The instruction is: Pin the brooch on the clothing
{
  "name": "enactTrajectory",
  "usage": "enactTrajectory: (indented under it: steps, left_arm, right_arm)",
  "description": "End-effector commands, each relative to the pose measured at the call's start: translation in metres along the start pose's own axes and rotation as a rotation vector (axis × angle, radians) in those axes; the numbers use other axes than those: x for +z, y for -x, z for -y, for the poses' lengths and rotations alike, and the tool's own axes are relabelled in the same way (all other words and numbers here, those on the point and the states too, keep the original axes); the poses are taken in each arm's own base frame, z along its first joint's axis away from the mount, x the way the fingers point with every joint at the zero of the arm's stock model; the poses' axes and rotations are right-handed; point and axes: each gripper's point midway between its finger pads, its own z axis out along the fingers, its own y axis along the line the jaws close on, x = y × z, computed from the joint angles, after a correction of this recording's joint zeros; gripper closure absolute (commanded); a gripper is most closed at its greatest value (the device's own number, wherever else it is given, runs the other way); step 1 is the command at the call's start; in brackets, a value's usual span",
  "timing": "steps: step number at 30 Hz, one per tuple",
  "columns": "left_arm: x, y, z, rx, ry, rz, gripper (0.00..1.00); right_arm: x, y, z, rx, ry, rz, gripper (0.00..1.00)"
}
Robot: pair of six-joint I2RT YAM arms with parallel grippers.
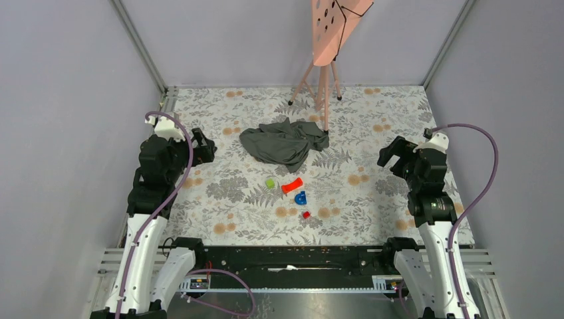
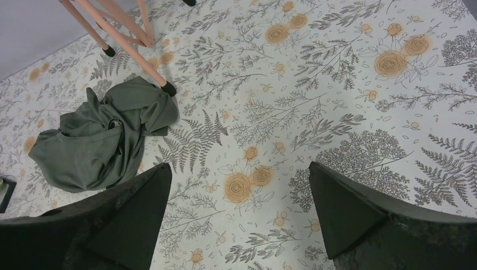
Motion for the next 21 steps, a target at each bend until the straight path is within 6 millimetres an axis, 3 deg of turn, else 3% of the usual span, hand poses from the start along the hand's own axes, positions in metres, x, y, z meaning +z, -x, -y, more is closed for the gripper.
enactTrajectory:
  steps: [1, 6, 10, 13, 17, 19, 21]
  left_arm:
    - [-0.004, 0.025, 0.008, -0.007, -0.034, 0.081, 0.01]
    - [-0.004, 0.024, 0.007, -0.007, -0.029, 0.085, 0.01]
    - [-0.009, 0.021, 0.03, 0.062, -0.172, 0.085, 0.01]
    - [-0.01, 0.019, 0.046, 0.082, -0.255, 0.089, 0.01]
    - [-0.009, 0.003, 0.075, 0.094, -0.363, -0.032, 0.01]
    - [-0.007, -0.007, 0.088, 0.094, -0.427, -0.08, 0.01]
    - [-0.001, -0.017, 0.089, 0.076, -0.432, -0.114, 0.01]
  right_arm:
    - [-0.006, 0.019, 0.0, -0.013, -0.012, 0.053, 0.01]
    - [-0.008, 0.016, -0.008, -0.024, 0.035, 0.037, 0.01]
    - [-0.009, 0.013, -0.011, -0.028, 0.052, 0.027, 0.01]
    - [-0.009, 0.006, -0.032, -0.059, 0.182, -0.019, 0.02]
    - [-0.006, -0.009, -0.071, -0.046, 0.393, -0.152, 0.2]
    - [-0.001, -0.019, -0.08, -0.048, 0.403, -0.211, 0.23]
    - [0.009, -0.028, -0.083, -0.097, 0.341, -0.212, 0.23]
